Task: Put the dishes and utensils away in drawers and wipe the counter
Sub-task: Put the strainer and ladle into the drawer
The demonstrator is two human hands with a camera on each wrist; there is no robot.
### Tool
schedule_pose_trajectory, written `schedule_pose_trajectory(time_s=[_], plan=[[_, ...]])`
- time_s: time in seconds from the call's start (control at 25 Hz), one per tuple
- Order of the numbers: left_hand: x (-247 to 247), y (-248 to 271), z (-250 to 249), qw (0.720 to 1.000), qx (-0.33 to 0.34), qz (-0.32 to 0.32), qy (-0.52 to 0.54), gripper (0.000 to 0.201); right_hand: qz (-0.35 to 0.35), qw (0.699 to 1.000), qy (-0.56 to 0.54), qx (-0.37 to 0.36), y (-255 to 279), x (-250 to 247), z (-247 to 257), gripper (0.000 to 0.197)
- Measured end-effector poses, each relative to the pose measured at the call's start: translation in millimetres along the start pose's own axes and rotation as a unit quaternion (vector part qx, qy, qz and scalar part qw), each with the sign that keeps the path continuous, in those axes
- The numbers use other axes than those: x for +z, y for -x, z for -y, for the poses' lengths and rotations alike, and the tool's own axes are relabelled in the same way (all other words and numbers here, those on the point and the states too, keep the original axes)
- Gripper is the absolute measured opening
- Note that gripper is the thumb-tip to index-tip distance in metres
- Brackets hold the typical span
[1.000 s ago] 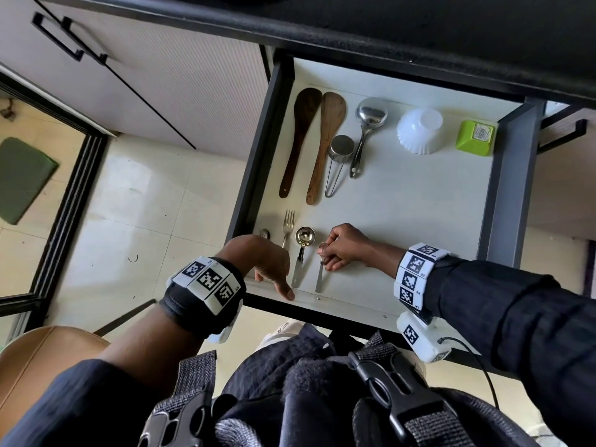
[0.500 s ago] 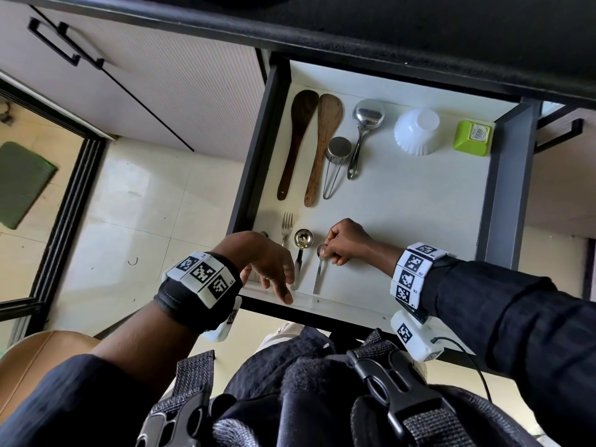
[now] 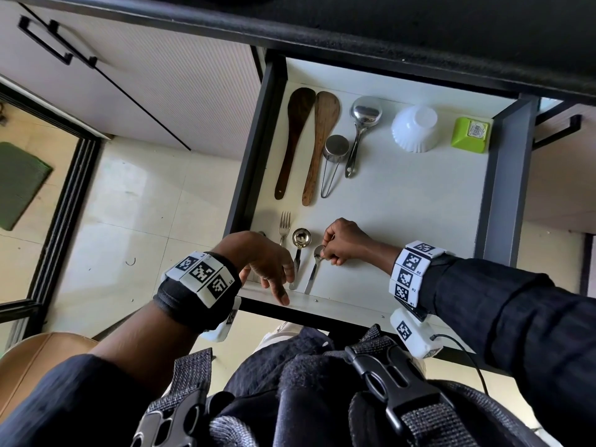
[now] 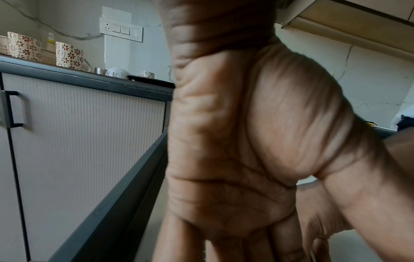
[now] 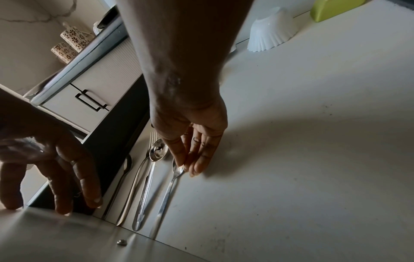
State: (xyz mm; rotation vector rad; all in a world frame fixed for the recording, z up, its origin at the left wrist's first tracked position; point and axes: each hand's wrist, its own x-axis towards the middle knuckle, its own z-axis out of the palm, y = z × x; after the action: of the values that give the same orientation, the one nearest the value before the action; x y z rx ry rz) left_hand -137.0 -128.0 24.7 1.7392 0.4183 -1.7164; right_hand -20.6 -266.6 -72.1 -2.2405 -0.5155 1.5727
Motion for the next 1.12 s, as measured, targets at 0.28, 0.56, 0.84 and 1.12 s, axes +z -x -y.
schedule_pose_trajectory(time_s=[0.28,0.56,0.84,1.12], plan=[[-0.4,0.8,-0.8,1.0,-0.003,0.0,0.018,0.072,-0.008,0.998,0.053,-0.03,-0.7,-0.1,5.2,0.011],[0.3,3.1,-0.3,1.0,-0.009,-0.009,0.025,0.075,-0.028,0.988,0.135,-0.069,0.4,3.2,5.5,0.016],[3.6,1.6,0.0,0.999,-0.017,-0.027,0.016,0.082,-0.039,0.959,0.267,-0.088,2.5,5.5,12.9,0.021],[4.9,-0.8,4.9,0.999,-0.016,-0.036,0.019,0.085,-0.07,0.94,0.32,-0.095,9.4,5.9,16.0,0.041]])
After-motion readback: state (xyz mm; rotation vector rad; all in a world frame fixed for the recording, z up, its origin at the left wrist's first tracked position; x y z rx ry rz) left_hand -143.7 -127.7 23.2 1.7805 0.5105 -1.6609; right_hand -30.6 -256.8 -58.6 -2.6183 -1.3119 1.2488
